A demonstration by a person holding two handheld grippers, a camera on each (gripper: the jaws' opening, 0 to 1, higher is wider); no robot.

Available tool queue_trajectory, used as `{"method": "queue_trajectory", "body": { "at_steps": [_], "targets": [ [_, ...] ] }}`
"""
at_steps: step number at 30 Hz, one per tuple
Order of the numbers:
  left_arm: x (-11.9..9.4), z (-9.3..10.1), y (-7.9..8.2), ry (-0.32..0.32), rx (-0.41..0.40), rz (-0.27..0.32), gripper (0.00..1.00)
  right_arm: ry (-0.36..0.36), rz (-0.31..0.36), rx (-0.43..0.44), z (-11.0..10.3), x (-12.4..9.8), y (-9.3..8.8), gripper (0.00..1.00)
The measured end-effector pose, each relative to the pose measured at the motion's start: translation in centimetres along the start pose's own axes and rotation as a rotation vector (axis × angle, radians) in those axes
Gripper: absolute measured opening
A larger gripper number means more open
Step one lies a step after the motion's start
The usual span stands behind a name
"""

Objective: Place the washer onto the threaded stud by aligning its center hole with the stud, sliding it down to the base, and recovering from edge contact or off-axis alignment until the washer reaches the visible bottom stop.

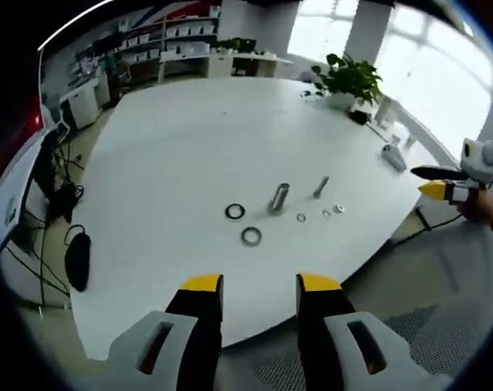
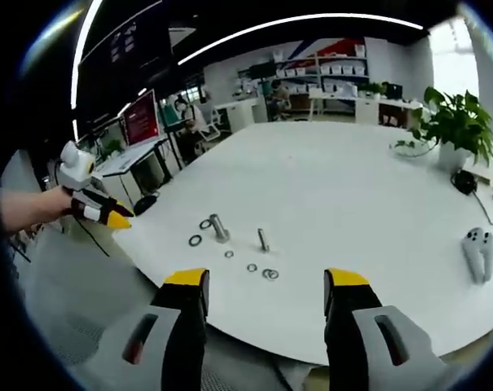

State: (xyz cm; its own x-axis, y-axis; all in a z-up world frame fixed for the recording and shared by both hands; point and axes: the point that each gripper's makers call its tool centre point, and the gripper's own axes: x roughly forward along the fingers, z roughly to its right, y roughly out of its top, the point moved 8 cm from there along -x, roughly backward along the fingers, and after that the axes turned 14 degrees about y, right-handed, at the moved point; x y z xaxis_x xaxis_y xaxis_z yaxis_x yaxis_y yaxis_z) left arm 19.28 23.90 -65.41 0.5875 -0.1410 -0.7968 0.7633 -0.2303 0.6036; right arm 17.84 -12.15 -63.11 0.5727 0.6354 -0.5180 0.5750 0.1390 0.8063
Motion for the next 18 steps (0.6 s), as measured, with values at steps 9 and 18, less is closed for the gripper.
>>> {"method": "queue_trajectory", "body": {
  "at_steps": [9, 18],
  "targets": [
    [3.3, 2.2, 0.6, -0.026, -0.046, -0.042, 0.34, 0.004, -0.007, -0.001, 0.0, 0.0, -0.1, 0.58],
    [6.6, 4.0, 1.9, -0.005, 0.035, -0.085, 0.35, 0.000, 0.010, 0.014, 0.1, -0.1, -0.1, 0.58]
  ]
}}
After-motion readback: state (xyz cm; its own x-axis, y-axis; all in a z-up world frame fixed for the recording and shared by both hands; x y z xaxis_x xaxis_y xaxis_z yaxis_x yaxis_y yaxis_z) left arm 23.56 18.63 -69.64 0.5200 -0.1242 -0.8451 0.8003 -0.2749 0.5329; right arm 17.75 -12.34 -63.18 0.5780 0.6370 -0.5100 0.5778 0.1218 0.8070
